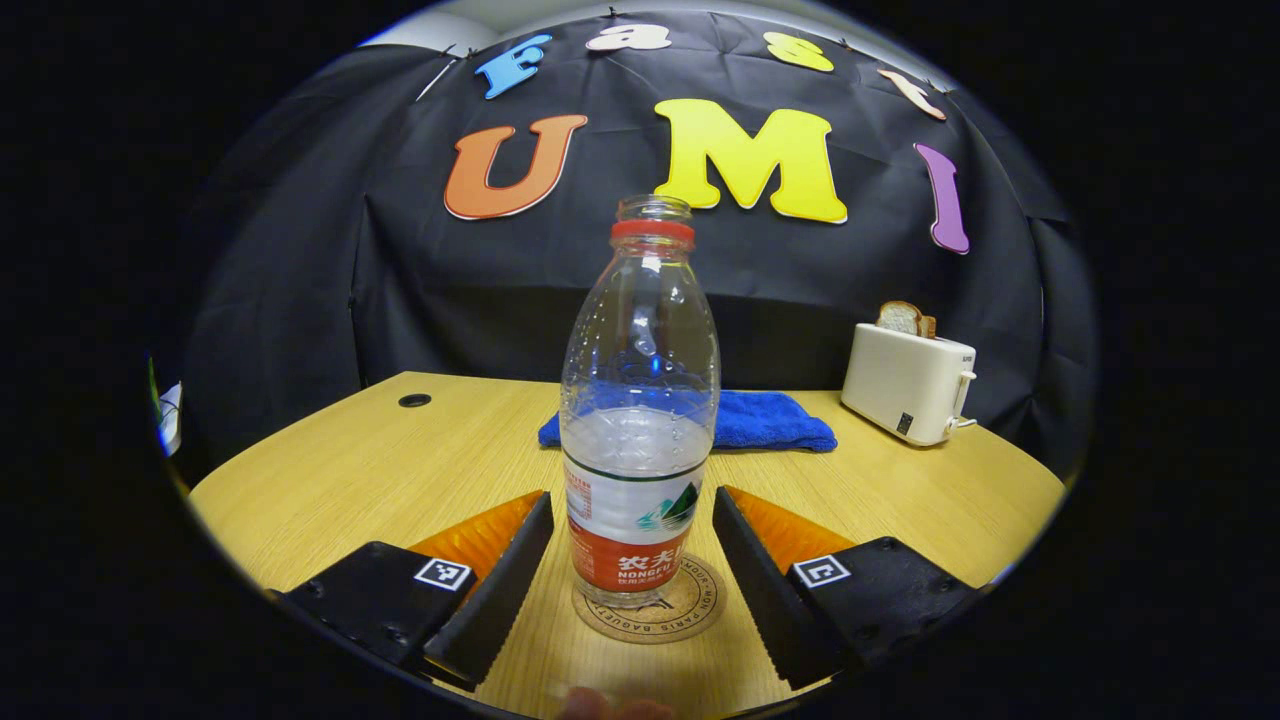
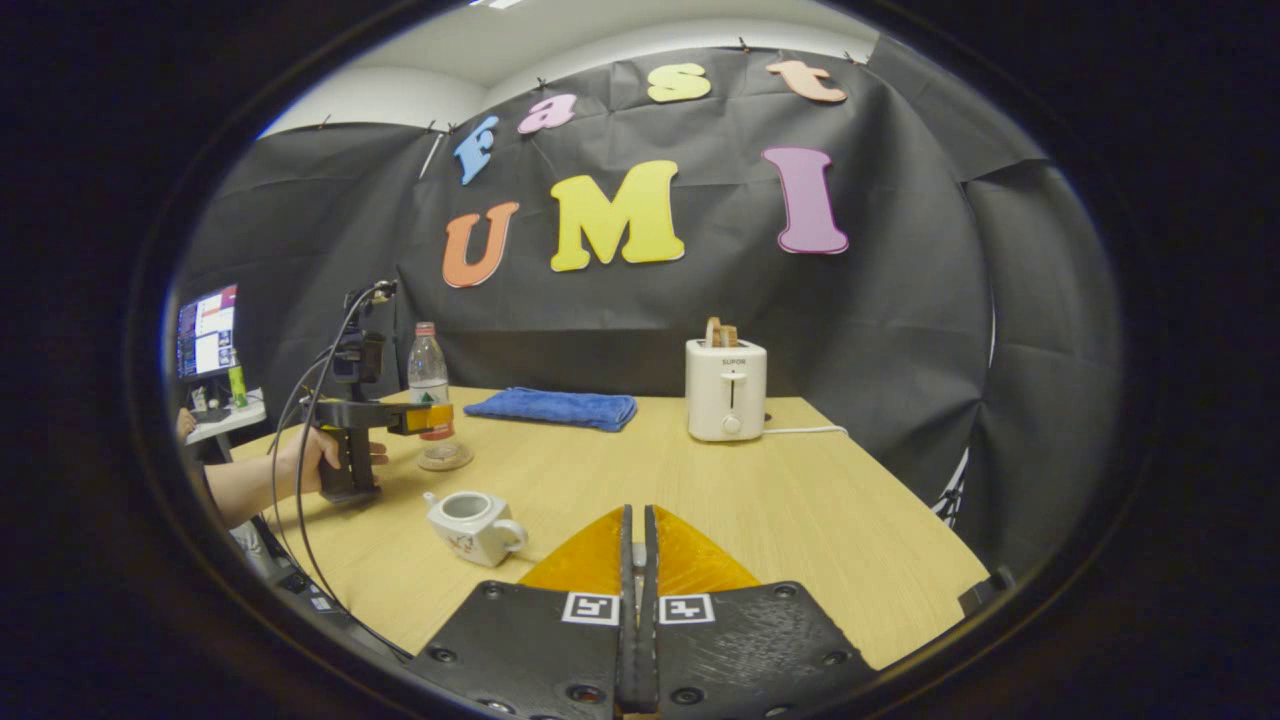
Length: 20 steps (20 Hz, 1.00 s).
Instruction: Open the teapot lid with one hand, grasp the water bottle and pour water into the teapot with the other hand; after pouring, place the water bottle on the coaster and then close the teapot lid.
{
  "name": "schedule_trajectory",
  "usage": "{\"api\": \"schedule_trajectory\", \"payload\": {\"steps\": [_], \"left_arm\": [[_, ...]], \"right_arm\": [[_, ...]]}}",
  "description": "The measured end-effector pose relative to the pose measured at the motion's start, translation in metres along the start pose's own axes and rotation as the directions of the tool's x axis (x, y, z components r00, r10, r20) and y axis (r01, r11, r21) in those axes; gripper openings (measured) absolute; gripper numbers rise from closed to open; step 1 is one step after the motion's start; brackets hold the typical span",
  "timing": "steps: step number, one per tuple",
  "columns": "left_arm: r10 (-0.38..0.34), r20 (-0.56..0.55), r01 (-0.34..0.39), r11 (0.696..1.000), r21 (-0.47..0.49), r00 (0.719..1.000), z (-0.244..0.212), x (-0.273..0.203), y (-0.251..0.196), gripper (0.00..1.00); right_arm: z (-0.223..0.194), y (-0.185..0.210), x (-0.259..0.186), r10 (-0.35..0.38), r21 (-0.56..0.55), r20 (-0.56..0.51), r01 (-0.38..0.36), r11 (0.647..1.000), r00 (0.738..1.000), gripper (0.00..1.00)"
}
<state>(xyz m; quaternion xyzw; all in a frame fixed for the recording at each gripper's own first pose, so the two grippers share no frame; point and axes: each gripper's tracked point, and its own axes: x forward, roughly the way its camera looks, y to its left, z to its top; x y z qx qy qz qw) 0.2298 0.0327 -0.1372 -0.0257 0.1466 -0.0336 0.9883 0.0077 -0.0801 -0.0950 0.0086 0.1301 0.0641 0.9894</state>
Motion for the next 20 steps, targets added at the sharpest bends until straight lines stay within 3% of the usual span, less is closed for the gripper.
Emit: {"api": "schedule_trajectory", "payload": {"steps": [4,8,14,20], "left_arm": [[0.023,-0.021,-0.023,1.000,0.000,1.000,-0.006,-0.016,0.008,1.00],[0.030,-0.018,-0.030,1.000,-0.001,0.999,-0.018,-0.067,0.028,1.00],[0.116,0.049,-0.117,0.993,0.001,0.992,-0.012,-0.154,0.071,1.00],[0.197,0.113,-0.204,0.978,0.047,0.974,-0.005,-0.210,0.091,1.00]], "right_arm": [[0.002,0.013,0.002,0.025,-0.005,0.005,-0.025,1.000,1.000,0.00],[0.019,0.048,0.012,0.096,-0.027,0.037,-0.095,0.995,0.995,0.00],[0.039,0.116,0.056,0.243,-0.047,0.070,-0.240,0.970,0.968,0.00],[0.019,0.159,0.085,0.306,-0.052,0.027,-0.305,0.951,0.952,0.00]]}}
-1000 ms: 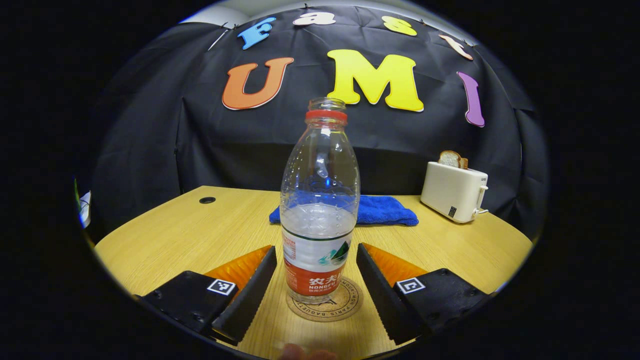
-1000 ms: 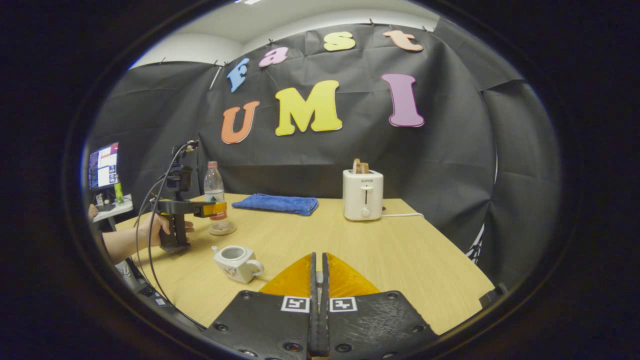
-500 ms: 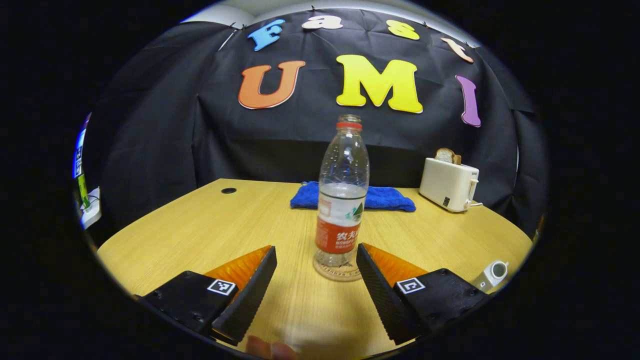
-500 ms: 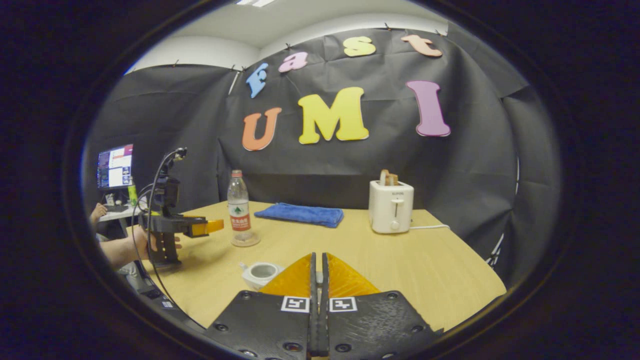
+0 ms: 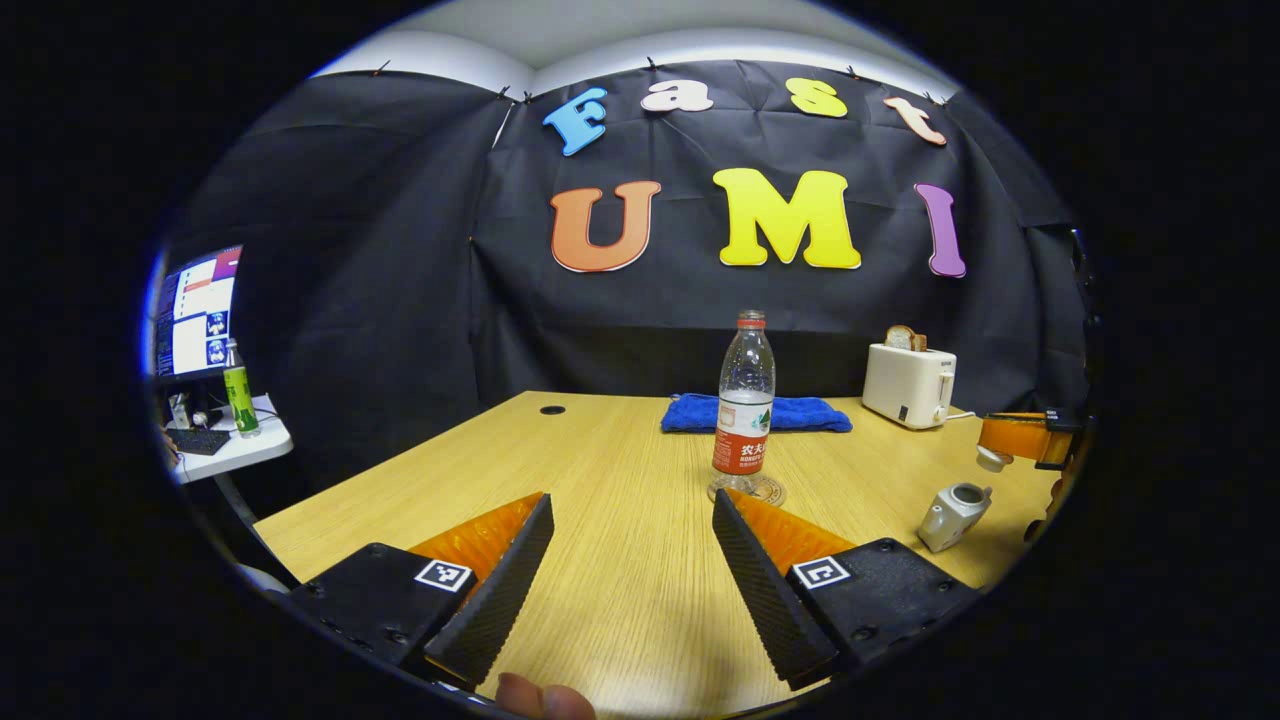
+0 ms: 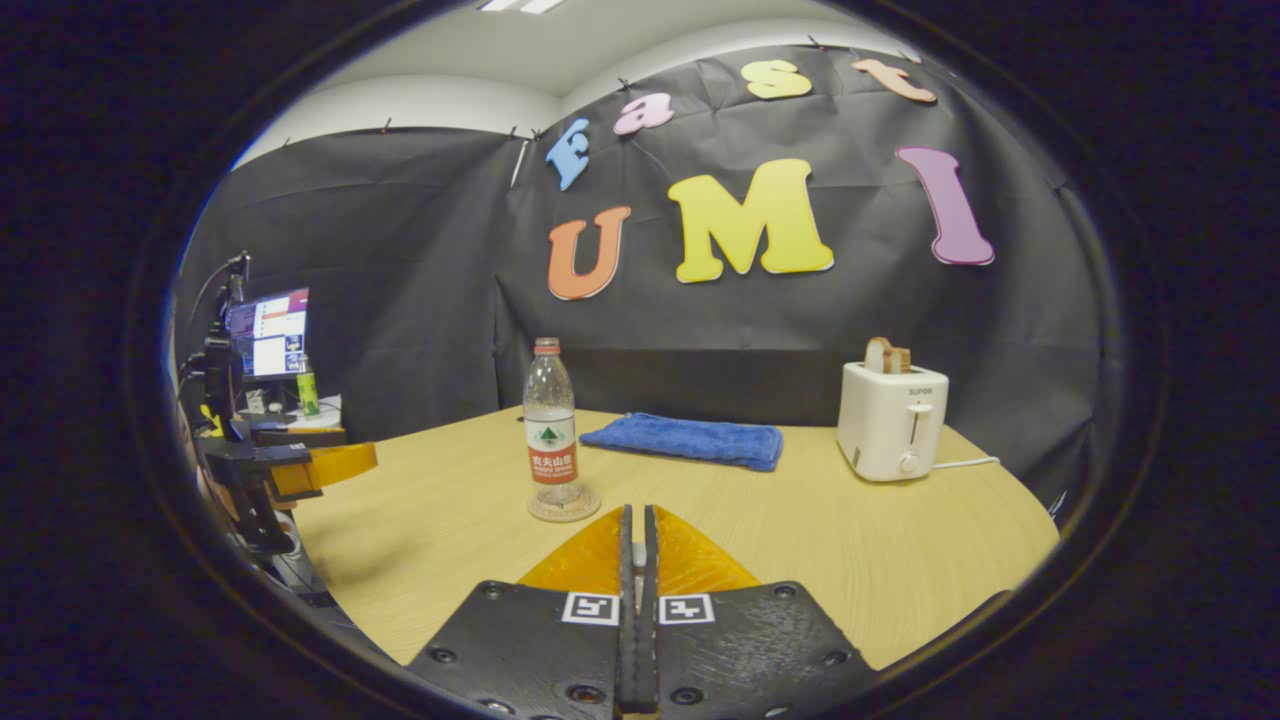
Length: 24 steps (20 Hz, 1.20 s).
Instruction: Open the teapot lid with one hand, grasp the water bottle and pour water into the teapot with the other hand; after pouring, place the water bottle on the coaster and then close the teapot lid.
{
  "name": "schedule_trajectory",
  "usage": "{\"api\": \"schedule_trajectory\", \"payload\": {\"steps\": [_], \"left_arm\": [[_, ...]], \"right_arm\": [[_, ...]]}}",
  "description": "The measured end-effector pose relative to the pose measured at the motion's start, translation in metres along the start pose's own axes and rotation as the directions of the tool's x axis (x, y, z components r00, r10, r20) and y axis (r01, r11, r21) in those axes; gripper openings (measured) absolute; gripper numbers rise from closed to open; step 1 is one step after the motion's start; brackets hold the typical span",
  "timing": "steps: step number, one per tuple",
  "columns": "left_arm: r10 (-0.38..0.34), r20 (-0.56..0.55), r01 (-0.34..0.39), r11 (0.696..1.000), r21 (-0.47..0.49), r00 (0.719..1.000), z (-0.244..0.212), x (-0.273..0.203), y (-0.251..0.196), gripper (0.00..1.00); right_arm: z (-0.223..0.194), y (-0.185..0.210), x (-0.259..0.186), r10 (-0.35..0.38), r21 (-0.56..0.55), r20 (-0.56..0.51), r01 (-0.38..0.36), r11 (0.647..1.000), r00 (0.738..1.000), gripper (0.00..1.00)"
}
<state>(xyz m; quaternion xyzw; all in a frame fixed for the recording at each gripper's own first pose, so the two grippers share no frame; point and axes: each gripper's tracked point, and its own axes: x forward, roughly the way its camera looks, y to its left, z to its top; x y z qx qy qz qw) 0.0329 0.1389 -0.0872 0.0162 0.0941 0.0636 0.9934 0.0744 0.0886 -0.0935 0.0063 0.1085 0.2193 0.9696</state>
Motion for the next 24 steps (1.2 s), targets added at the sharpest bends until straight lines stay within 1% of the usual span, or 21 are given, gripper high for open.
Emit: {"api": "schedule_trajectory", "payload": {"steps": [1,3,11,19,24], "left_arm": [[0.017,-0.002,-0.017,1.000,0.018,1.000,-0.001,-0.003,0.004,1.00],[0.026,-0.001,-0.026,0.999,0.032,1.000,0.000,-0.012,0.007,1.00],[0.042,0.011,-0.042,0.999,0.000,0.999,-0.001,-0.025,0.012,1.00],[0.027,0.033,-0.027,1.000,-0.012,0.999,0.011,-0.031,0.005,1.00],[0.015,0.029,-0.015,1.000,-0.010,0.999,0.012,-0.033,-0.003,1.00]], "right_arm": [[-0.004,0.003,0.003,0.004,0.000,-0.009,-0.004,1.000,1.000,0.00],[-0.009,0.005,0.008,0.006,-0.009,-0.020,-0.007,1.000,1.000,0.00],[-0.019,-0.004,0.010,-0.024,-0.008,-0.035,0.024,1.000,0.999,0.00],[-0.027,-0.004,0.006,-0.032,-0.010,-0.025,0.032,0.999,0.999,0.00],[-0.033,-0.007,0.007,-0.038,-0.005,-0.035,0.038,0.999,0.999,0.00]]}}
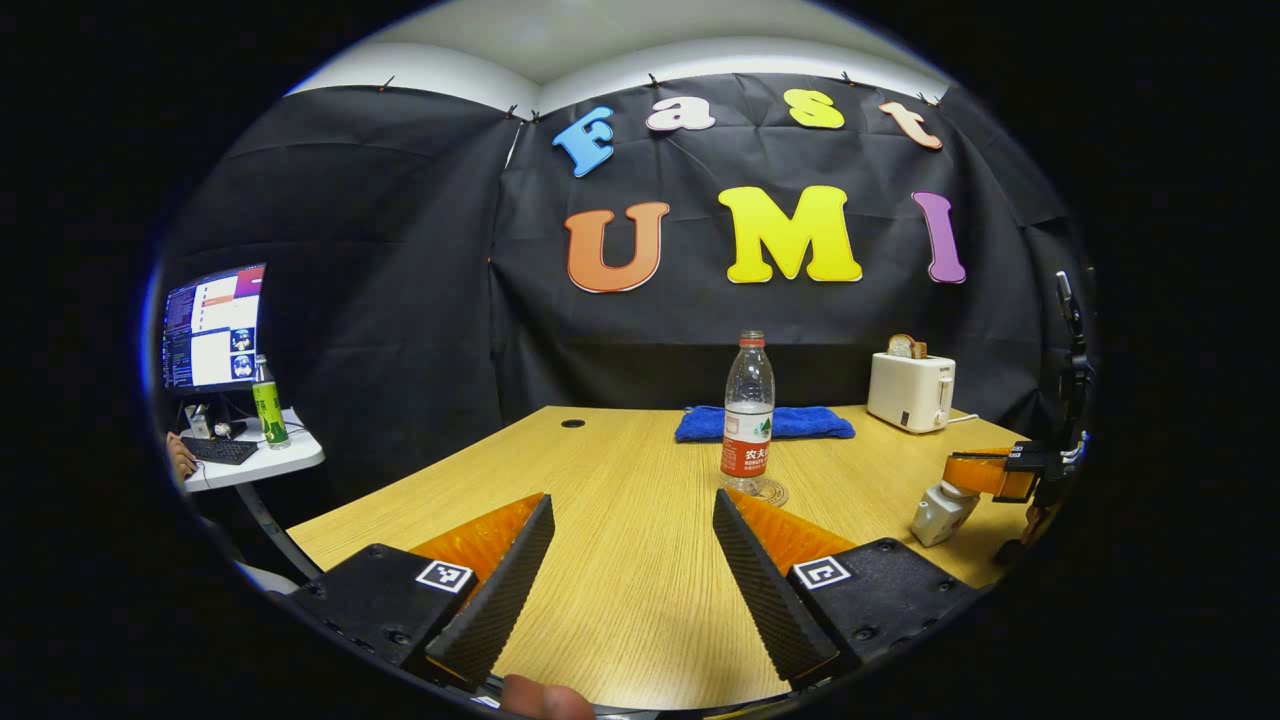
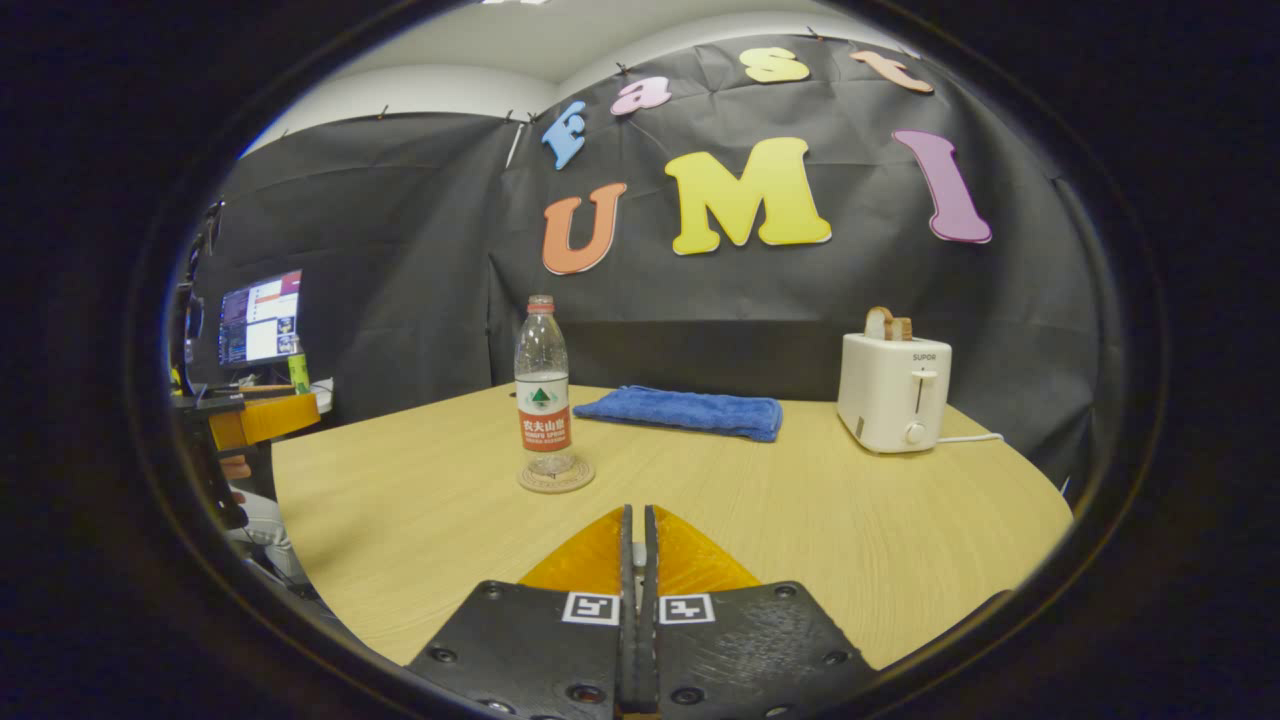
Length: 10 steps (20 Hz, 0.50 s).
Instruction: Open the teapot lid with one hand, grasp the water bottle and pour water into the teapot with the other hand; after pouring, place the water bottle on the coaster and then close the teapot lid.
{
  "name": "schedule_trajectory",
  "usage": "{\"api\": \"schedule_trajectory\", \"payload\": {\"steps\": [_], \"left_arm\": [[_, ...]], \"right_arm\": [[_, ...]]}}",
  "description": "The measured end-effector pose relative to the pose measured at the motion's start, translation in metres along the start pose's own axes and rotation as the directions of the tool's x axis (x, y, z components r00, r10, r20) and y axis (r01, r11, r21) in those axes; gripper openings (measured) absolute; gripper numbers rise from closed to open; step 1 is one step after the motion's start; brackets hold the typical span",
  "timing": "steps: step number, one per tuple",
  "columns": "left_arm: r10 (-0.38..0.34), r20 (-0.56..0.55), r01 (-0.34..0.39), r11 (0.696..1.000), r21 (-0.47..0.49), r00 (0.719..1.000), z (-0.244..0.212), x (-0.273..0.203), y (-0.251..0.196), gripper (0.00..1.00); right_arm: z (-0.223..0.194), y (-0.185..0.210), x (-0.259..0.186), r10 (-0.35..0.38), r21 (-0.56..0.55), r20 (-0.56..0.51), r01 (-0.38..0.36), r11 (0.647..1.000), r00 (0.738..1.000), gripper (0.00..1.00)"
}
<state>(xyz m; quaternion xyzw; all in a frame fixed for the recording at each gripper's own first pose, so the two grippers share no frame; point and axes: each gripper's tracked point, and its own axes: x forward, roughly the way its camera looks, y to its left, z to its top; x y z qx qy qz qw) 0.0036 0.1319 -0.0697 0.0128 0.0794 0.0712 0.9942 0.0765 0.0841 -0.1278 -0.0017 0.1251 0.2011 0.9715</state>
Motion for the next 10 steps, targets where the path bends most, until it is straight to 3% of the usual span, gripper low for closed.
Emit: {"api": "schedule_trajectory", "payload": {"steps": [2,7,10], "left_arm": [[-0.004,0.007,0.004,1.000,0.006,1.000,0.003,-0.001,-0.003,1.00],[-0.009,0.042,0.011,0.999,-0.038,0.999,0.018,-0.006,-0.016,1.00],[-0.032,0.072,0.037,0.997,-0.063,0.997,0.035,-0.007,-0.035,1.00]], "right_arm": [[0.002,0.000,-0.001,-0.011,-0.004,0.005,0.011,1.000,1.000,0.00],[0.023,0.003,-0.011,-0.021,-0.033,0.074,0.023,0.999,0.997,0.14],[0.042,-0.005,-0.023,-0.057,-0.011,0.131,0.059,0.998,0.990,0.54]]}}
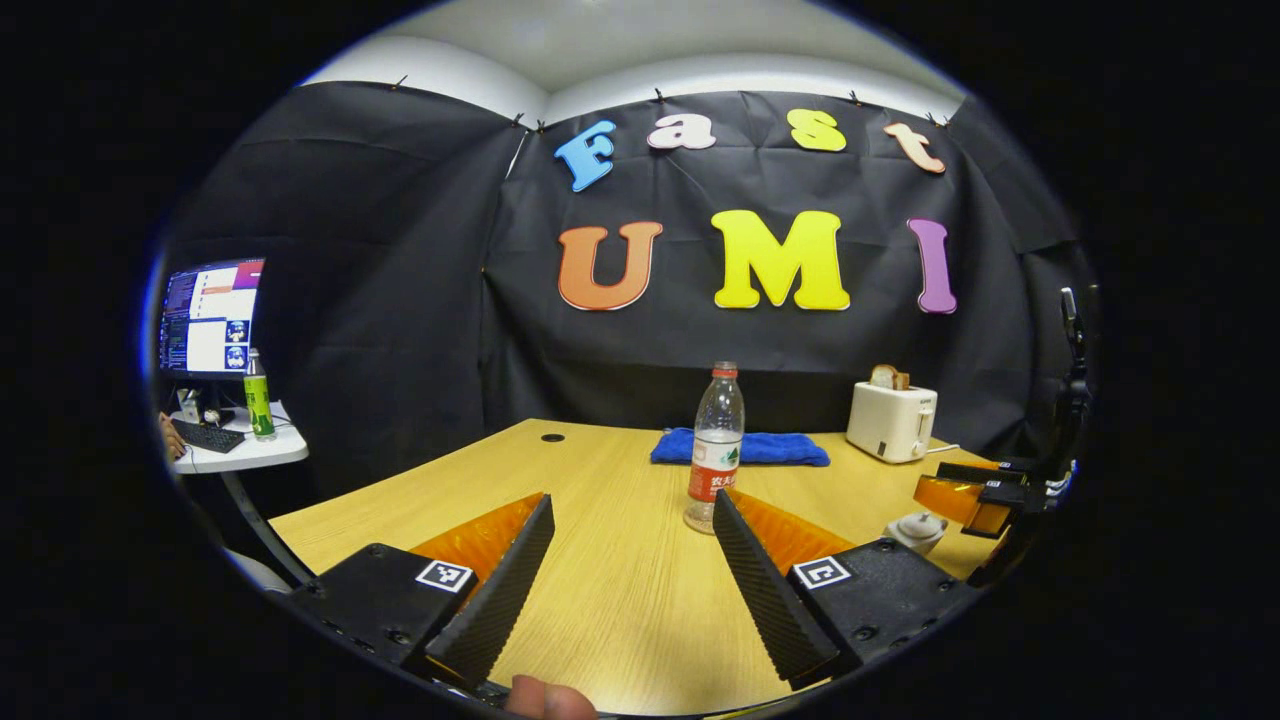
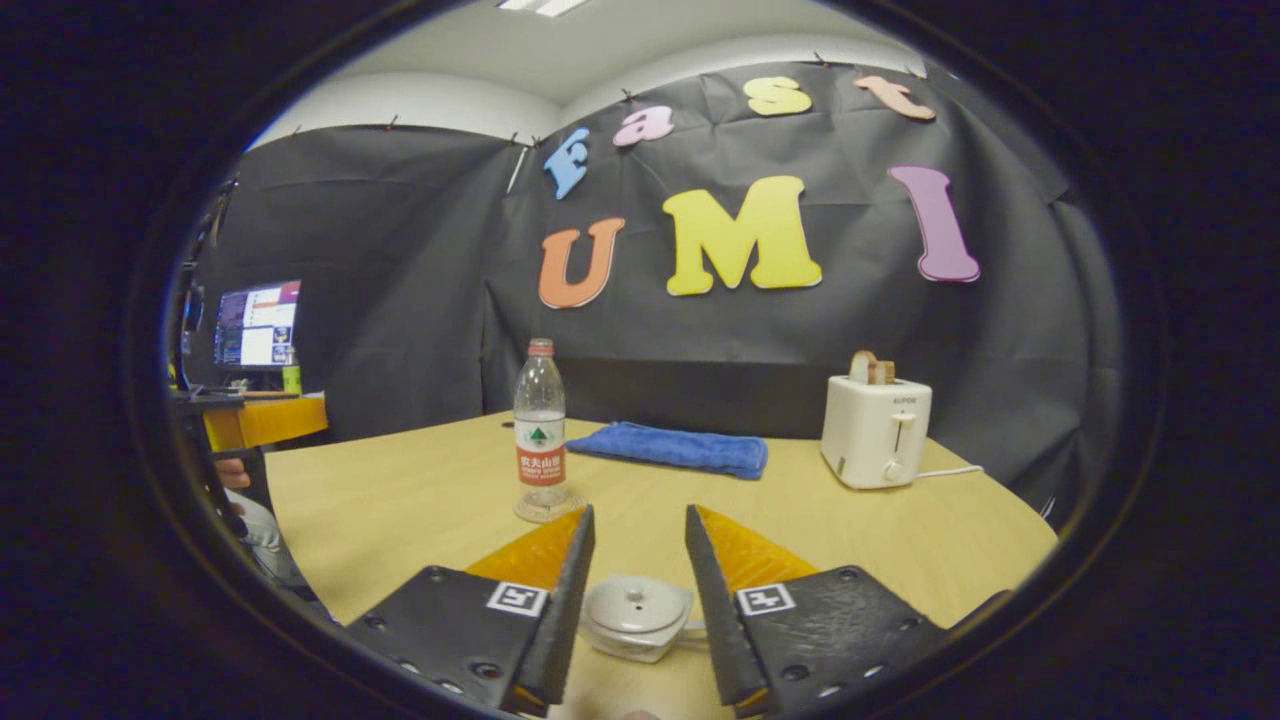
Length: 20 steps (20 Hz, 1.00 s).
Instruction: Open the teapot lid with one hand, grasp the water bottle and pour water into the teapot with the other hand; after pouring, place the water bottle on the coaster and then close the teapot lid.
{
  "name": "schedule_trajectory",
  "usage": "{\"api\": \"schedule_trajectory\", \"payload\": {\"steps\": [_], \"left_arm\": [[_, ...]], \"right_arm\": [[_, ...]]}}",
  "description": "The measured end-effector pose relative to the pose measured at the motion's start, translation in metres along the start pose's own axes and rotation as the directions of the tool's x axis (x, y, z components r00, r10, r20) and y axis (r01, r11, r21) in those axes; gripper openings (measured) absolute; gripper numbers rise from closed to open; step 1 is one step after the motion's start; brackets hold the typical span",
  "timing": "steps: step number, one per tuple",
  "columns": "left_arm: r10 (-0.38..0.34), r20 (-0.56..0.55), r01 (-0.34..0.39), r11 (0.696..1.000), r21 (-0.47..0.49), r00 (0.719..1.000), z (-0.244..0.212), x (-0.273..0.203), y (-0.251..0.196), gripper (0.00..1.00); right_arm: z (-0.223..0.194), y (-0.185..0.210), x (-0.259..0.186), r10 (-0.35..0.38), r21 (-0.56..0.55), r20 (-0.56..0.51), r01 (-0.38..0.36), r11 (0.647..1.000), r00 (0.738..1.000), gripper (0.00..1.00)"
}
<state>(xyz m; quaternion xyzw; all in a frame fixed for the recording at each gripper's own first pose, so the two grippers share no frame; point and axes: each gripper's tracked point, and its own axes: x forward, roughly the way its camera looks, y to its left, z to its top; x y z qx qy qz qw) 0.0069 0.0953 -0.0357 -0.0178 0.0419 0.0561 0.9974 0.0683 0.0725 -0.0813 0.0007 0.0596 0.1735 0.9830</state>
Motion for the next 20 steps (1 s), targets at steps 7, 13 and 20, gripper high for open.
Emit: {"api": "schedule_trajectory", "payload": {"steps": [7,13,20], "left_arm": [[-0.093,0.062,0.090,0.995,0.048,0.994,0.044,-0.001,-0.064,1.00],[-0.163,0.096,0.159,0.986,0.050,0.982,0.069,-0.014,-0.115,1.00],[-0.144,0.158,0.138,0.989,0.050,0.977,0.078,-0.031,-0.116,1.00]], "right_arm": [[0.046,-0.041,-0.043,-0.179,0.003,0.068,0.179,0.984,0.982,0.97],[0.096,-0.059,-0.104,-0.288,-0.066,0.169,0.303,0.951,0.943,0.96],[0.084,-0.052,-0.127,-0.301,-0.040,0.140,0.309,0.950,0.943,0.97]]}}
